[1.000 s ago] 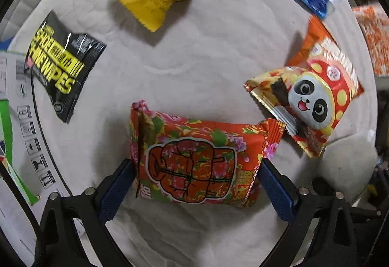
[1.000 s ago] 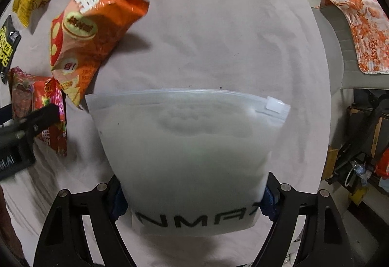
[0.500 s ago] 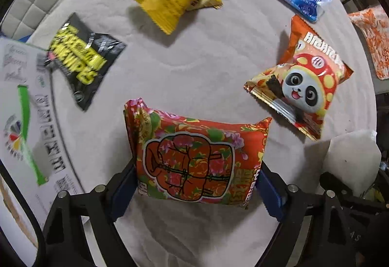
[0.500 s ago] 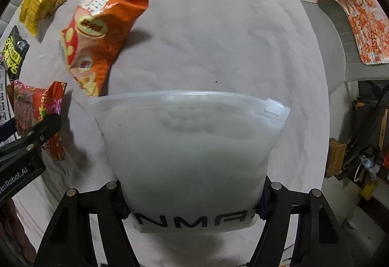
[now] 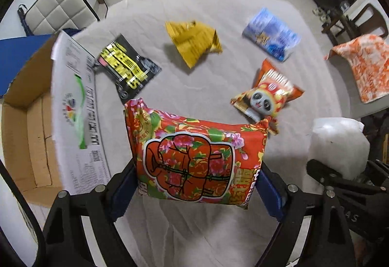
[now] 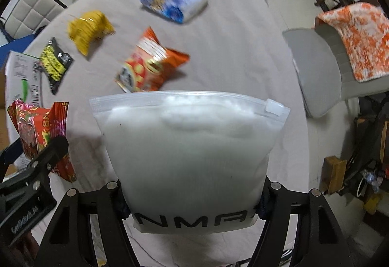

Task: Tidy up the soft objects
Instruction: 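Carry both packs over the cardboard box and lower them inside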

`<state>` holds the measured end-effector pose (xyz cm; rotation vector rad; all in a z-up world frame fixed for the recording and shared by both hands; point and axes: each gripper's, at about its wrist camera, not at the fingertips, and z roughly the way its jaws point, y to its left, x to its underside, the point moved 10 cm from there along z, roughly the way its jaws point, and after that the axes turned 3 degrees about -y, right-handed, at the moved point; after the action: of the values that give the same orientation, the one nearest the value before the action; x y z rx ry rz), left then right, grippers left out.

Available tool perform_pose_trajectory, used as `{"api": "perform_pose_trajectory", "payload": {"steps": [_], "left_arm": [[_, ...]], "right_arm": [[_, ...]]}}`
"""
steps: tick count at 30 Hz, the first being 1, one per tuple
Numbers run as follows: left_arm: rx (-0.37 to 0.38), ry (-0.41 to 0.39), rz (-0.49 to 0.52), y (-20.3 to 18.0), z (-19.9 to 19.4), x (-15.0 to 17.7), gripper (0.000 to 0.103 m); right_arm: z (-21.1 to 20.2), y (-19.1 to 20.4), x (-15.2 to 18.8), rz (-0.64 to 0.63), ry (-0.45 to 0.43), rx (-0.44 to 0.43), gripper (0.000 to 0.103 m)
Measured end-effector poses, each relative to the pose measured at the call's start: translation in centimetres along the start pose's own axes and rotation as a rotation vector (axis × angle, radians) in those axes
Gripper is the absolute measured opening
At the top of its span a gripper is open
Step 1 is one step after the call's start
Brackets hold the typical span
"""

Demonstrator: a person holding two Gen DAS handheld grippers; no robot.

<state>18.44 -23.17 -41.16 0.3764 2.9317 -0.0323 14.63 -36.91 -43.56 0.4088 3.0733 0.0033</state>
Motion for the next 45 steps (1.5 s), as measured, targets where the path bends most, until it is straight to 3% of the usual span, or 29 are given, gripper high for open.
{"api": "perform_pose_trajectory", "payload": {"steps": [9,16,20,22,26,30,35,45], "left_arm": [[0.034,-0.126,-0.045,1.9,-7.6,-2.6,0.088],[0.038,-0.184,-0.11,7.5,-11.1,-3.7,0.088],[0.029,-0.213,-0.138,12.6,-13.3,-4.0,0.088],[0.025,-0.226,-0.152,15.2,-14.2,-4.1,0.088],[-0.034,-0.257,-0.172,21.6,-15.6,-4.4,0.088],[-0.042,-0.234,-0.229,27.5,-14.6,-4.5,0.088],[-0.034,-0.189,-0.266,32.8,-12.0,-4.9,0.088],[0.099,-0.027,-0.388,38.9,-3.8,-5.4,0.088]], "right_arm": [[-5.9,1.5,1.1,-0.069,-0.095,-0.041,0.073],[-12.2,5.9,-1.2,-0.135,-0.154,-0.098,0.073],[-14.5,11.0,-2.0,-0.174,-0.179,-0.138,0.073],[-15.8,14.5,-4.5,-0.193,-0.177,-0.164,0.073],[-17.2,21.7,-5.2,-0.251,-0.18,-0.199,0.073],[-16.8,27.5,-5.7,-0.293,-0.158,-0.226,0.073],[-13.3,35.4,-6.9,-0.318,-0.1,-0.241,0.073],[-4.7,42.2,-8.6,-0.334,-0.016,-0.168,0.074]]}}
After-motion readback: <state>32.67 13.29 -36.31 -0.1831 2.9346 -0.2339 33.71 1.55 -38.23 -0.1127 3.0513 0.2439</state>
